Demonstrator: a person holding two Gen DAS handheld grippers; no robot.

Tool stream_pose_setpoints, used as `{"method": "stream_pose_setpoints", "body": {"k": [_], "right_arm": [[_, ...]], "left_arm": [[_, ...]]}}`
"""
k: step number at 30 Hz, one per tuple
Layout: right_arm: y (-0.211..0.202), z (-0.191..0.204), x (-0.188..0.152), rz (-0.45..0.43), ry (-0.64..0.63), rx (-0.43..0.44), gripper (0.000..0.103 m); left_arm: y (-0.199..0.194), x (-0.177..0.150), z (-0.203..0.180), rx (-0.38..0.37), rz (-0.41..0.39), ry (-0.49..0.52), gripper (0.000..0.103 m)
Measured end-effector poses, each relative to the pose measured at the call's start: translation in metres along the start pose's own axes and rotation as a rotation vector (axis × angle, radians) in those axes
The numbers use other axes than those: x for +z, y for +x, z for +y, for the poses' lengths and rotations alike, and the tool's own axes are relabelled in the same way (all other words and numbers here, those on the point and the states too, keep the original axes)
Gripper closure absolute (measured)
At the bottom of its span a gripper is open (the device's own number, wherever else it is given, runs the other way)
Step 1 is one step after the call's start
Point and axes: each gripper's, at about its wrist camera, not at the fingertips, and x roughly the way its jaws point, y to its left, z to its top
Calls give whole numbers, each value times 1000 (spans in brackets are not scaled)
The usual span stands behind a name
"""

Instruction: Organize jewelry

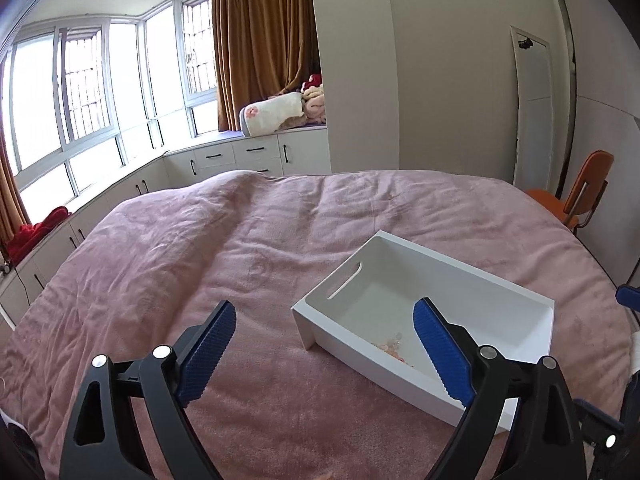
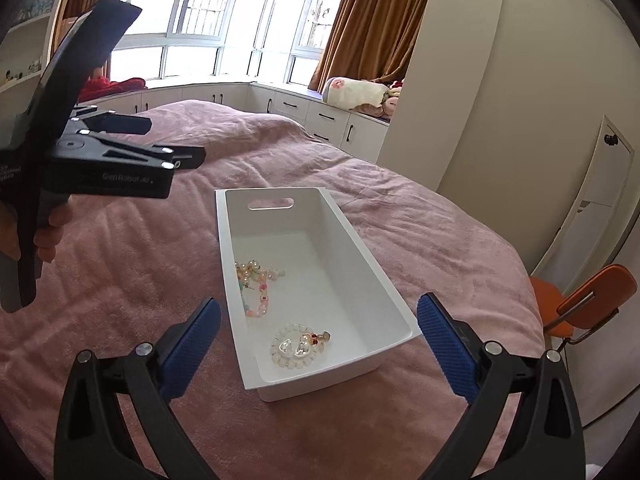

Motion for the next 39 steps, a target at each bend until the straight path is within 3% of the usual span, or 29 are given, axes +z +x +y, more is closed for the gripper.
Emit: {"method": "stream_pose_setpoints", "body": {"k": [7, 12, 16, 19, 23, 29, 39], "right_arm": [[5, -2, -7, 2, 36, 0, 6], [8, -6, -15, -27, 89, -24, 6], [10, -13, -25, -47, 143, -31, 6], [10, -17, -31, -65, 184, -11, 6], [14, -13, -36, -56, 165, -21, 6], [16, -6, -44, -71, 159, -20, 6], [14, 1, -46, -108, 137, -14, 6]], "left_arm": [[-6, -17, -17, -19, -2, -4, 11], [-4, -31, -31, 10, -23, 12, 10], [-2, -43, -33, 34, -50, -25, 10], [3, -57, -34, 10, -44, -52, 10], [9, -71, -37, 13, -35, -50, 10], [10, -78, -30, 11, -38, -125, 10], [7, -79, -36, 25, -47, -104, 10]]}}
